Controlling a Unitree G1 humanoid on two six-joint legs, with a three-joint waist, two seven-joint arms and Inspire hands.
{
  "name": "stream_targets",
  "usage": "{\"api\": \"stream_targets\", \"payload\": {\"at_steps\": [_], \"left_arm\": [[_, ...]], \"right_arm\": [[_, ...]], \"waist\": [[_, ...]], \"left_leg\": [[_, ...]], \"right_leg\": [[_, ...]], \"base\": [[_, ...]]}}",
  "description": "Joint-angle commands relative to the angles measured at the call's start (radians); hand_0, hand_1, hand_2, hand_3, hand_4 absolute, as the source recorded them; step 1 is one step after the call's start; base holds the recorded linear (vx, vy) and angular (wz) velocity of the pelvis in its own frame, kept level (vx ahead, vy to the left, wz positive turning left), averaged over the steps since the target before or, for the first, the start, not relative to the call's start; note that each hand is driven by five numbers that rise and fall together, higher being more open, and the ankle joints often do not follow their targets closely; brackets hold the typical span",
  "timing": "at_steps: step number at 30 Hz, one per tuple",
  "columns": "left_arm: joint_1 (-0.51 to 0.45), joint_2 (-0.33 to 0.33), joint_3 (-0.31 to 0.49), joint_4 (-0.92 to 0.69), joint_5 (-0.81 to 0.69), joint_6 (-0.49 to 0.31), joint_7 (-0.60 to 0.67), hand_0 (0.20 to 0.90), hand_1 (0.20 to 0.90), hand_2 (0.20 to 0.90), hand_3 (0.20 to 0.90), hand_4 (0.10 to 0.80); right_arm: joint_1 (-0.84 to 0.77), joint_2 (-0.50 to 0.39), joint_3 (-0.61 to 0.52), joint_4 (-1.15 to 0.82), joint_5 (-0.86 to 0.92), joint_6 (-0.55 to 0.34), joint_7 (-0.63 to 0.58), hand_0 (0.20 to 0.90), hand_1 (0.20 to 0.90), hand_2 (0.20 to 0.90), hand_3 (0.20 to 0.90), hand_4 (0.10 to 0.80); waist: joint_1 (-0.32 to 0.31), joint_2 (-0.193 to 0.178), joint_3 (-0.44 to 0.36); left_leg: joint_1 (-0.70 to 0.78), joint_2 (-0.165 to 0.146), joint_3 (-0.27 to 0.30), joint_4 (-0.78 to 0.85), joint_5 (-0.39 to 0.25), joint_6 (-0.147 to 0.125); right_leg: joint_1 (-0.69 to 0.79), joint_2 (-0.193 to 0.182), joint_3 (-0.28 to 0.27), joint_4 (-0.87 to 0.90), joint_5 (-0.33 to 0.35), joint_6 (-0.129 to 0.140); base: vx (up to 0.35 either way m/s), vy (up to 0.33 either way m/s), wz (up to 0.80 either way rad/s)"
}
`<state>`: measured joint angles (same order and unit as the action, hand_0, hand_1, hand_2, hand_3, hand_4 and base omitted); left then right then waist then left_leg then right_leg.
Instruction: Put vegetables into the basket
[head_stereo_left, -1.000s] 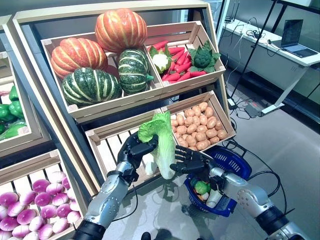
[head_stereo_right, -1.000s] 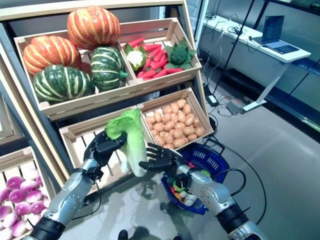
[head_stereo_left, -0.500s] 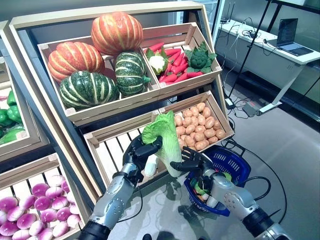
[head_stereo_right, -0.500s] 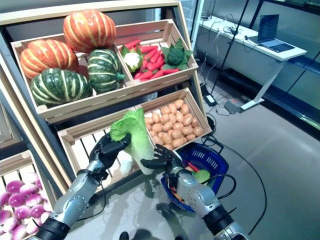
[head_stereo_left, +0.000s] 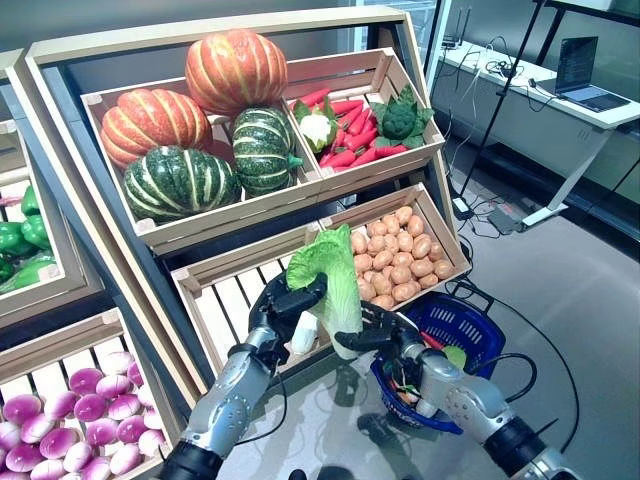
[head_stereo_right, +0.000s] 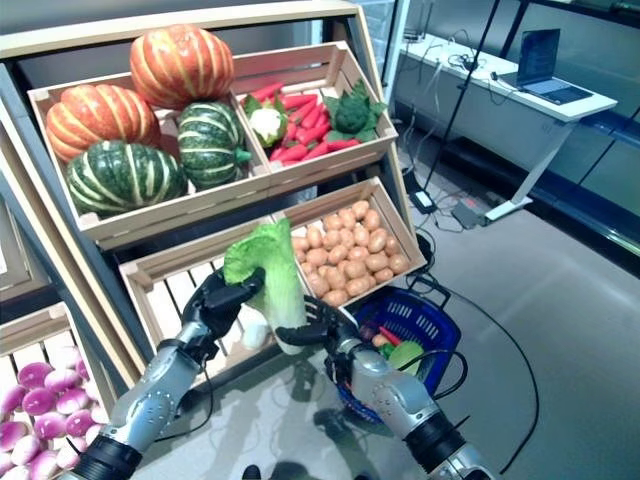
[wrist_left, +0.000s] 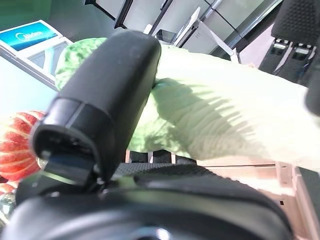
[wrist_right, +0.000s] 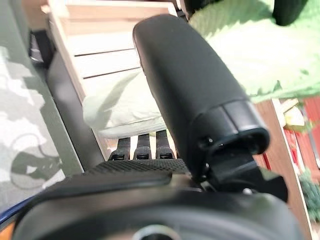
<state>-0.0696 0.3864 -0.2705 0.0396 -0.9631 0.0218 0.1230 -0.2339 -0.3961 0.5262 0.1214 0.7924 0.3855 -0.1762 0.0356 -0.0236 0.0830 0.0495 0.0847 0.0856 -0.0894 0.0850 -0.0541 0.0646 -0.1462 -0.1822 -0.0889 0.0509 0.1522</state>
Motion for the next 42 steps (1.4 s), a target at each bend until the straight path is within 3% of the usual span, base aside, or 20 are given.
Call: {"api": "stream_targets", "payload": {"at_steps": [1, 10, 11, 13, 31, 32, 33, 42], "left_arm": [[-0.166, -0.010, -0.014, -0.092, -0.093, -0.043, -0.159, 0.300, 0.300, 0.300, 0.300, 0.400], [-0.184, -0.009, -0.053, -0.066, -0.119, -0.026, -0.249, 0.300, 0.300, 0.300, 0.300, 0.400], [-0.184, -0.011, -0.055, -0.062, -0.115, -0.024, -0.253, 0.300, 0.300, 0.300, 0.300, 0.400], [-0.183, -0.008, -0.056, -0.061, -0.115, -0.019, -0.257, 0.300, 0.300, 0.300, 0.300, 0.400], [-0.178, -0.009, -0.057, -0.051, -0.098, -0.042, -0.257, 0.300, 0.300, 0.300, 0.300, 0.400], [-0.177, -0.008, -0.057, -0.056, -0.096, -0.037, -0.255, 0.705, 0.705, 0.705, 0.705, 0.670], [-0.176, -0.005, -0.057, -0.058, -0.095, -0.036, -0.255, 0.900, 0.900, 0.900, 0.900, 0.800], [-0.150, 0.015, -0.025, -0.063, -0.109, -0.005, -0.276, 0.900, 0.900, 0.900, 0.900, 0.800]], "right_arm": [[-0.104, 0.052, 0.026, -0.033, 0.076, -0.051, 0.172, 0.900, 0.900, 0.900, 0.900, 0.800], [-0.133, 0.041, 0.051, 0.033, 0.112, -0.059, 0.260, 0.900, 0.900, 0.900, 0.900, 0.800], [-0.132, 0.043, 0.052, 0.036, 0.123, -0.064, 0.256, 0.458, 0.458, 0.458, 0.458, 0.505], [-0.134, 0.046, 0.050, 0.042, 0.121, -0.071, 0.264, 0.300, 0.300, 0.300, 0.300, 0.400], [-0.132, 0.051, 0.037, 0.054, 0.122, -0.107, 0.262, 0.300, 0.300, 0.300, 0.300, 0.400], [-0.127, 0.044, 0.031, 0.043, 0.123, -0.114, 0.266, 0.300, 0.300, 0.300, 0.300, 0.400], [-0.124, 0.038, 0.027, 0.033, 0.127, -0.119, 0.263, 0.300, 0.300, 0.300, 0.300, 0.400], [-0.088, -0.020, -0.038, -0.047, 0.175, -0.188, 0.279, 0.300, 0.300, 0.300, 0.300, 0.400]], "waist": [[0.018, -0.026, -0.059], [0.018, -0.030, -0.066], [0.017, -0.031, -0.067], [0.017, -0.031, -0.067], [0.016, -0.027, -0.061], [0.015, -0.027, -0.061], [0.014, -0.027, -0.060], [0.010, -0.023, -0.054]], "left_leg": [[0.019, -0.015, 0.011, 0.002, -0.090, 0.006], [0.021, -0.015, 0.013, 0.002, -0.089, 0.007], [0.022, -0.015, 0.013, 0.002, -0.090, 0.006], [0.023, -0.015, 0.012, 0.002, -0.090, 0.007], [0.027, -0.017, 0.009, 0.002, -0.089, 0.010], [0.026, -0.017, 0.009, 0.002, -0.089, 0.010], [0.025, -0.017, 0.008, 0.002, -0.089, 0.010], [0.024, -0.015, 0.009, 0.002, -0.089, 0.010]], "right_leg": [[0.019, -0.050, 0.005, 0.025, -0.020, -0.002], [0.021, -0.050, 0.006, 0.024, -0.018, 0.000], [0.022, -0.050, 0.006, 0.024, -0.019, 0.000], [0.022, -0.049, 0.008, 0.025, -0.019, -0.001], [0.023, -0.048, 0.013, 0.030, -0.021, -0.003], [0.022, -0.047, 0.014, 0.030, -0.022, -0.003], [0.022, -0.047, 0.014, 0.030, -0.021, -0.004], [0.019, -0.044, 0.017, 0.031, -0.023, -0.001]], "base": [[0.000, 0.000, 0.00], [0.000, 0.000, 0.00], [0.000, 0.000, 0.00], [0.000, 0.000, 0.00], [0.000, 0.000, 0.00], [0.000, 0.000, 0.00], [0.000, 0.000, 0.00], [0.000, 0.000, 0.00]]}}
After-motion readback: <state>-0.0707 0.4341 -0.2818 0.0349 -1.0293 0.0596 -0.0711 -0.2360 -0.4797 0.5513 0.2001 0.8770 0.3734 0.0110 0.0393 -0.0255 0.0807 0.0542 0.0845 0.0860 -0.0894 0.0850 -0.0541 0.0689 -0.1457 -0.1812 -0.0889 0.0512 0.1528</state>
